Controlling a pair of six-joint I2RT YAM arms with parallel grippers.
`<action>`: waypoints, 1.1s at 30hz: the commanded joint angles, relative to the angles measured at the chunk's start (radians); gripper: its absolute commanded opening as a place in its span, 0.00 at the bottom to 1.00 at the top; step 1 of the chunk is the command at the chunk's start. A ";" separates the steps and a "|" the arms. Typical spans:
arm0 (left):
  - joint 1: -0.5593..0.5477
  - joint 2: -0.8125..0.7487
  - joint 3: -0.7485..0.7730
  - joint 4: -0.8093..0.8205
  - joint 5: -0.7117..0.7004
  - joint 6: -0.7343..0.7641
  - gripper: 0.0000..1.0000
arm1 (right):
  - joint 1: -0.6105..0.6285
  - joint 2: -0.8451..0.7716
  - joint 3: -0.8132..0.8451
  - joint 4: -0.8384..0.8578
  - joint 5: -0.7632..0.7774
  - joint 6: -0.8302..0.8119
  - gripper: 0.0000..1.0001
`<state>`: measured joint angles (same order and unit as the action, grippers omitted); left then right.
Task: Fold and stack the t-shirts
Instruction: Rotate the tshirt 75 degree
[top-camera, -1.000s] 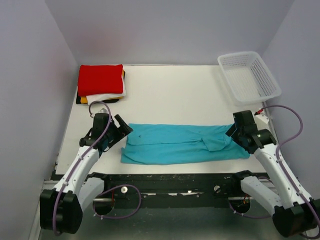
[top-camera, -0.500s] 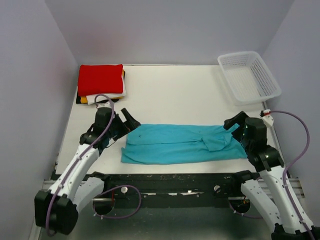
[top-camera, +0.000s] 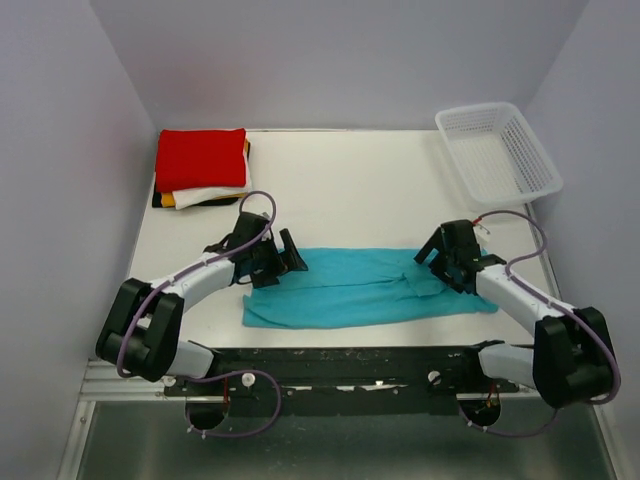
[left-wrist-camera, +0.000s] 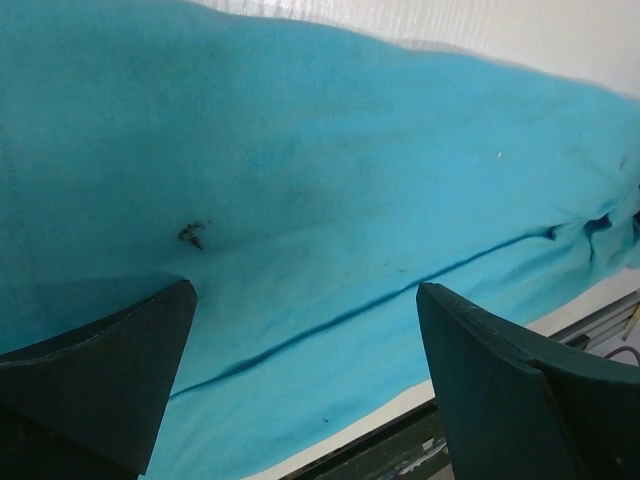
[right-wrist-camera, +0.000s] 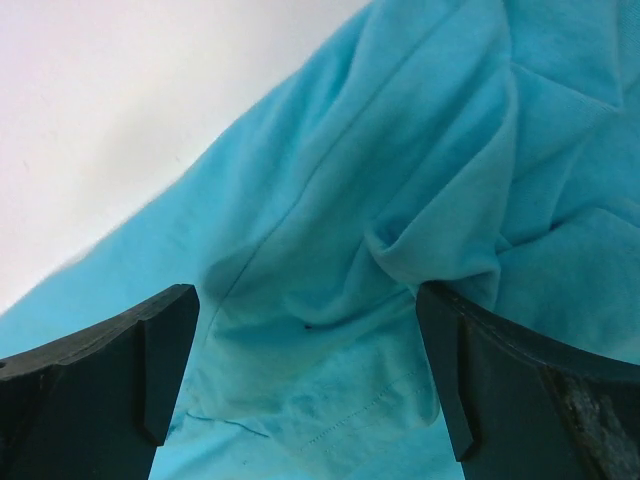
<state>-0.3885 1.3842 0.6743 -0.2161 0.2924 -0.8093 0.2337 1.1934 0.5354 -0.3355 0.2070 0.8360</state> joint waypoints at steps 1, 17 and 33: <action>-0.004 -0.010 -0.070 0.033 -0.007 -0.012 0.99 | -0.004 0.165 0.045 0.181 -0.014 0.024 1.00; -0.157 -0.423 -0.401 -0.024 -0.068 -0.213 0.99 | -0.007 0.880 0.887 -0.040 0.306 -0.210 1.00; -0.205 -0.401 -0.392 -0.005 -0.103 -0.231 0.99 | -0.021 0.630 0.767 -0.201 0.461 -0.143 1.00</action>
<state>-0.5781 0.9695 0.3119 -0.1051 0.2436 -1.0389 0.2203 1.9430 1.3621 -0.4942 0.6476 0.6609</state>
